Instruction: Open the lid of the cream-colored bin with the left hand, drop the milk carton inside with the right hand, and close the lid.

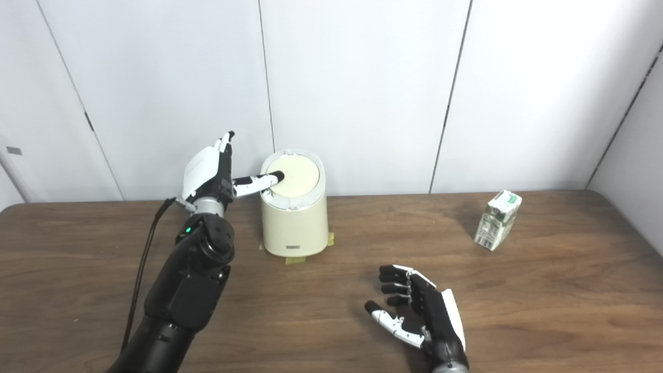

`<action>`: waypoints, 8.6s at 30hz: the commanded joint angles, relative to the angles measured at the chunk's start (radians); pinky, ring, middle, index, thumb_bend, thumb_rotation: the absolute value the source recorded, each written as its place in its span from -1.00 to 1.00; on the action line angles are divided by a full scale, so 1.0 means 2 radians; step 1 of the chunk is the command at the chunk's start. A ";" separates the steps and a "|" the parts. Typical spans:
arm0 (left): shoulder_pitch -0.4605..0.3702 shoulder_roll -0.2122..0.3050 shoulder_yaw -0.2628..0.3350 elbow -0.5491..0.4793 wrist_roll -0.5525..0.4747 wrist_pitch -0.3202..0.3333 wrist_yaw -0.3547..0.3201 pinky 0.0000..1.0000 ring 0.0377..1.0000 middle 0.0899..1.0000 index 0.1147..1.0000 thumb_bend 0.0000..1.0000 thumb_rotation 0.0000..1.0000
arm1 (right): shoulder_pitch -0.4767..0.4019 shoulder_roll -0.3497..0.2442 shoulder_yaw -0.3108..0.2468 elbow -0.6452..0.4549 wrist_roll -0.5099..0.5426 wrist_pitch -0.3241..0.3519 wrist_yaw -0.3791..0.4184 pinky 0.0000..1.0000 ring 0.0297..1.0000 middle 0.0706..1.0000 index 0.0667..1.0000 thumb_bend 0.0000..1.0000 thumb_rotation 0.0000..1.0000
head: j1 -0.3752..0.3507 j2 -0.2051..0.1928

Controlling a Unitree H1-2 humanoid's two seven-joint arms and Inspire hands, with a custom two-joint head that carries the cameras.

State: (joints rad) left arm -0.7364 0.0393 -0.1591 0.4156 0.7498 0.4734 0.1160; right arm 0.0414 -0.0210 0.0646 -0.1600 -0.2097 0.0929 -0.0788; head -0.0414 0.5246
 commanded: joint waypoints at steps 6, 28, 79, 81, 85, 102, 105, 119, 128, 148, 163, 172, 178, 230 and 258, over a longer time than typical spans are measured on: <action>-0.037 -0.001 -0.018 -0.005 0.003 -0.003 0.010 1.00 1.00 1.00 1.00 1.00 -0.15 | -0.008 0.000 0.010 -0.006 -0.010 0.002 0.009 0.17 0.30 0.33 0.31 -0.40 -1.00 | -0.002 0.001; -0.051 0.008 -0.037 0.027 0.207 -0.002 -0.055 1.00 1.00 1.00 1.00 1.00 -0.63 | -0.010 -0.002 0.007 0.000 -0.007 0.005 0.008 0.20 0.32 0.36 0.34 -0.39 -1.00 | -0.003 -0.003; 0.117 0.014 0.027 -0.314 -0.066 -0.036 -0.072 1.00 1.00 1.00 1.00 0.07 1.00 | -0.013 -0.009 0.014 0.002 -0.015 0.007 0.008 0.15 0.28 0.32 0.30 -0.39 -1.00 | -0.002 -0.003; 0.135 0.016 0.029 -0.326 -0.074 -0.042 -0.067 1.00 1.00 1.00 1.00 0.04 1.00 | -0.013 -0.007 0.013 0.001 -0.011 0.010 0.009 0.16 0.28 0.32 0.30 -0.38 -1.00 | -0.003 -0.003; 0.181 0.006 0.036 -0.350 -0.094 -0.068 -0.044 0.95 1.00 1.00 1.00 -0.09 1.00 | -0.013 -0.006 0.012 0.001 -0.010 0.010 0.008 0.16 0.29 0.33 0.31 -0.38 -1.00 | -0.003 -0.003; 0.373 -0.005 0.092 -0.378 -0.360 -0.265 -0.053 0.60 0.72 0.75 0.73 -0.63 0.74 | -0.010 0.017 -0.006 -0.035 0.022 -0.002 -0.001 0.12 0.26 0.27 0.26 -0.39 -0.89 | -0.013 -0.004; 0.389 -0.003 0.092 -0.369 -0.367 -0.275 -0.055 0.60 0.73 0.76 0.74 -0.64 0.64 | -0.014 0.018 -0.012 -0.052 0.021 0.002 -0.004 0.12 0.24 0.25 0.24 -0.38 -0.73 | -0.015 -0.003; 0.427 -0.001 0.093 -0.341 -0.385 -0.295 -0.069 0.68 0.77 0.79 0.75 -0.72 0.55 | -0.143 -0.068 -0.114 -0.096 0.010 0.003 -0.024 0.20 0.34 0.35 0.33 0.63 -0.11 | -0.023 -0.002; 0.438 0.004 0.098 -0.341 -0.400 -0.301 -0.077 0.67 0.76 0.78 0.73 -0.51 0.53 | -0.203 -0.108 -0.160 -0.095 -0.001 0.043 -0.035 0.06 0.38 0.41 0.41 0.84 0.03 | -0.036 0.001; 0.432 0.012 0.120 -0.337 -0.420 -0.294 -0.091 0.74 0.78 0.78 0.72 -0.43 0.54 | -0.249 -0.159 -0.169 0.072 0.018 0.069 -0.035 0.24 0.69 0.83 0.90 0.54 -0.30 | -0.067 0.002; 0.424 0.019 0.132 -0.328 -0.421 -0.304 -0.102 0.71 0.77 0.76 0.69 -0.41 0.46 | -0.247 -0.150 -0.189 0.182 0.124 0.036 -0.007 1.00 0.79 0.99 1.00 0.98 0.05 | -0.082 0.003; 0.425 0.027 0.135 -0.333 -0.420 -0.295 -0.108 0.69 0.77 0.77 0.70 -0.44 0.48 | -0.246 -0.152 -0.186 0.231 0.149 -0.003 0.008 1.00 0.85 0.99 1.00 1.00 -0.02 | -0.089 0.000; 0.422 0.031 0.137 -0.329 -0.423 -0.304 -0.113 0.67 0.76 0.77 0.71 -0.43 0.51 | -0.242 -0.156 -0.177 0.248 0.150 -0.021 0.017 0.99 0.97 1.00 1.00 1.00 -0.04 | -0.094 -0.003; 0.433 0.035 0.142 -0.347 -0.423 -0.283 -0.121 0.69 0.79 0.79 0.74 -0.41 0.41 | -0.309 -0.200 -0.137 0.373 0.071 -0.003 -0.059 0.18 0.32 0.33 0.27 0.77 -0.81 | -0.106 -0.003; 0.436 0.038 0.141 -0.337 -0.424 -0.289 -0.124 0.71 0.79 0.79 0.73 -0.47 0.37 | -0.324 -0.205 -0.128 0.432 0.054 -0.058 -0.091 -0.09 -0.03 -0.07 -0.14 0.06 -1.00 | -0.108 -0.001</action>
State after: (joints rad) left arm 0.1035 0.0954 0.1292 -0.2427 -0.0928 -0.0835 -0.1281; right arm -0.5579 -0.4045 -0.1850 0.7193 -0.0959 0.0143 -0.2364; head -0.2577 0.5231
